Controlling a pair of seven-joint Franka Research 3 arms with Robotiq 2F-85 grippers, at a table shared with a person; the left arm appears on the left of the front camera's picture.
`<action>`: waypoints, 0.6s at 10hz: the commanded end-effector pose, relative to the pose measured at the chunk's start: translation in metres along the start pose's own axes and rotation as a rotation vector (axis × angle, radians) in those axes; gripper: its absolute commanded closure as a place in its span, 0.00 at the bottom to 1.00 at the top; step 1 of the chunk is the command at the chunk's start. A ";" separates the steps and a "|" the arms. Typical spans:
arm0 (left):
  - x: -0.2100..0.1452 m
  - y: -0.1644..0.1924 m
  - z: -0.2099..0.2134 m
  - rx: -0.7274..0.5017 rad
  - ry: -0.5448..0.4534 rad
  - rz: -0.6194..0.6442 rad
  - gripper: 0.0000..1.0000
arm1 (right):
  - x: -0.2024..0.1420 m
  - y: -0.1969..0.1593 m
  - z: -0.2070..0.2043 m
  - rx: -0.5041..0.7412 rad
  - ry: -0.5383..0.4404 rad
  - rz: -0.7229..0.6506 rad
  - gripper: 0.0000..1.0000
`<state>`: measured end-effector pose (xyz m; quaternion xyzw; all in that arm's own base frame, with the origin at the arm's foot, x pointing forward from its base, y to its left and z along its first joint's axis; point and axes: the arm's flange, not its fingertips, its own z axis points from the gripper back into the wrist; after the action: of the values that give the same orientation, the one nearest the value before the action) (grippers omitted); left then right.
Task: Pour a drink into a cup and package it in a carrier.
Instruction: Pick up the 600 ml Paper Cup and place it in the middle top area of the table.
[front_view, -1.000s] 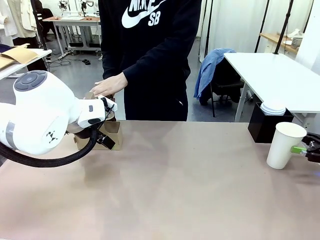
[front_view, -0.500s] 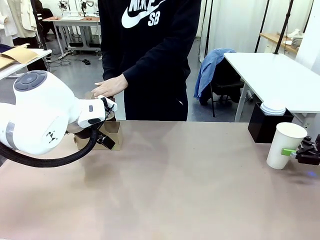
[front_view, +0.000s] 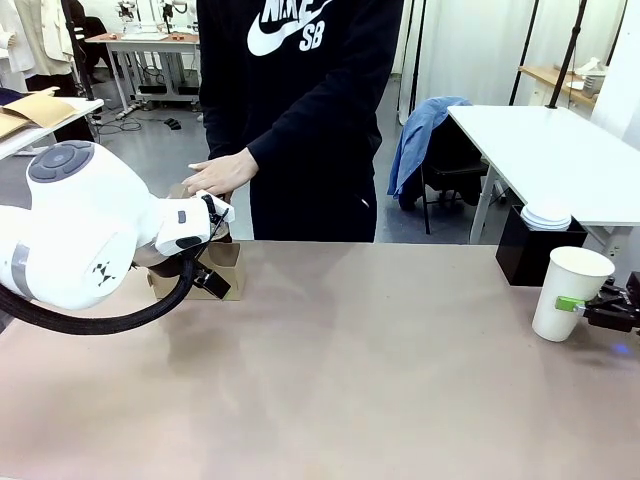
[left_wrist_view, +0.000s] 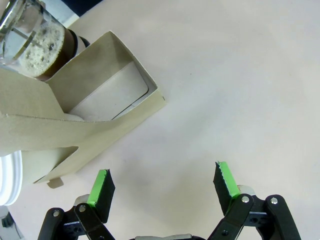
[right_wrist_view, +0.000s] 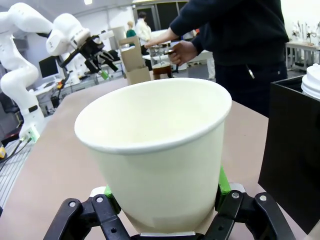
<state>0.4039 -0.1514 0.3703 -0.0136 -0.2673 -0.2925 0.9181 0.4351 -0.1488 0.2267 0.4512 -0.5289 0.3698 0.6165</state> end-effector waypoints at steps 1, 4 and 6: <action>0.000 0.000 0.000 -0.001 0.000 0.000 0.00 | 0.002 0.000 -0.002 0.002 0.005 0.014 0.20; 0.000 0.000 0.000 -0.001 0.000 0.000 0.00 | 0.022 0.013 -0.007 -0.062 -0.025 -0.099 0.20; 0.000 0.000 0.000 -0.001 0.000 0.000 0.00 | 0.068 0.038 -0.029 -0.263 0.023 -0.194 0.20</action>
<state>0.4040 -0.1514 0.3703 -0.0136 -0.2672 -0.2925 0.9181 0.4276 -0.1394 0.2580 0.4423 -0.5220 0.2910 0.6687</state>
